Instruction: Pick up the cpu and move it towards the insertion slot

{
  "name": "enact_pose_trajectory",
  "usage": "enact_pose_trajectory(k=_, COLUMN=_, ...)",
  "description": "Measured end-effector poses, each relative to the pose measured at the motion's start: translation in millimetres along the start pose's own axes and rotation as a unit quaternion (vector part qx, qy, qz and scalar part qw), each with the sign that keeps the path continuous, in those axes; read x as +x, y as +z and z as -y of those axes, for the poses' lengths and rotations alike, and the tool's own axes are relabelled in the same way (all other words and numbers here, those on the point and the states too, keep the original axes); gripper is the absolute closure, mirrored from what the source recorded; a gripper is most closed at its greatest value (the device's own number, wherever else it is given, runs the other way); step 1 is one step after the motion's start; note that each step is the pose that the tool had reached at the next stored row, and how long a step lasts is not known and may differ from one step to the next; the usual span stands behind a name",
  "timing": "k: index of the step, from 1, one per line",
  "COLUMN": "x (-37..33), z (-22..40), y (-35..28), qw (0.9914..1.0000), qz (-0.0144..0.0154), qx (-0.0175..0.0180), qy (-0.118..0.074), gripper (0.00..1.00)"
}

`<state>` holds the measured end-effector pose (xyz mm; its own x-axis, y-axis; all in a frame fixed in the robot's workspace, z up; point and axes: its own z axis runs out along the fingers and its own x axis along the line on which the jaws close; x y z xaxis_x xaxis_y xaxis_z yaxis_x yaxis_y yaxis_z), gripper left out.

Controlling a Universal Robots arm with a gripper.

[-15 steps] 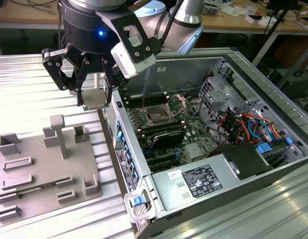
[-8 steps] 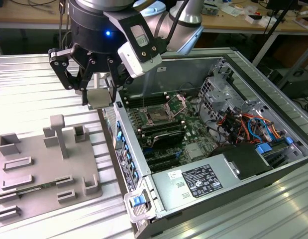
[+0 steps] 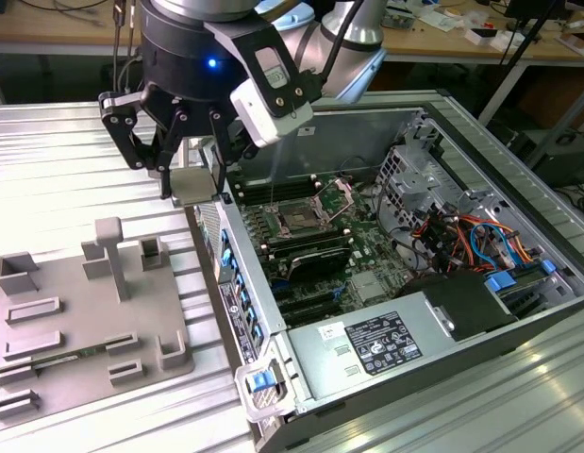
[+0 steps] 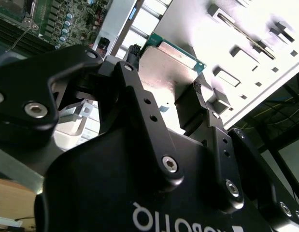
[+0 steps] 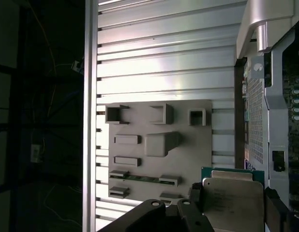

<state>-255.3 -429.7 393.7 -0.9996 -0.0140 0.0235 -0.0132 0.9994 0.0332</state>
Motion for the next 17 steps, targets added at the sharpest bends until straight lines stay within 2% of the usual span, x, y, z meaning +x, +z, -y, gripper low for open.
enact_pose_trajectory(k=4, x=-3.2, z=0.0, y=-0.1, qw=1.00000, qz=0.0000, qx=0.0000, qy=0.000, gripper=0.45)
enact_pose_trajectory(k=17, x=-21.8, z=0.3, y=-0.2, qw=1.00000, qz=0.0000, qx=0.0000, qy=0.000, gripper=0.45)
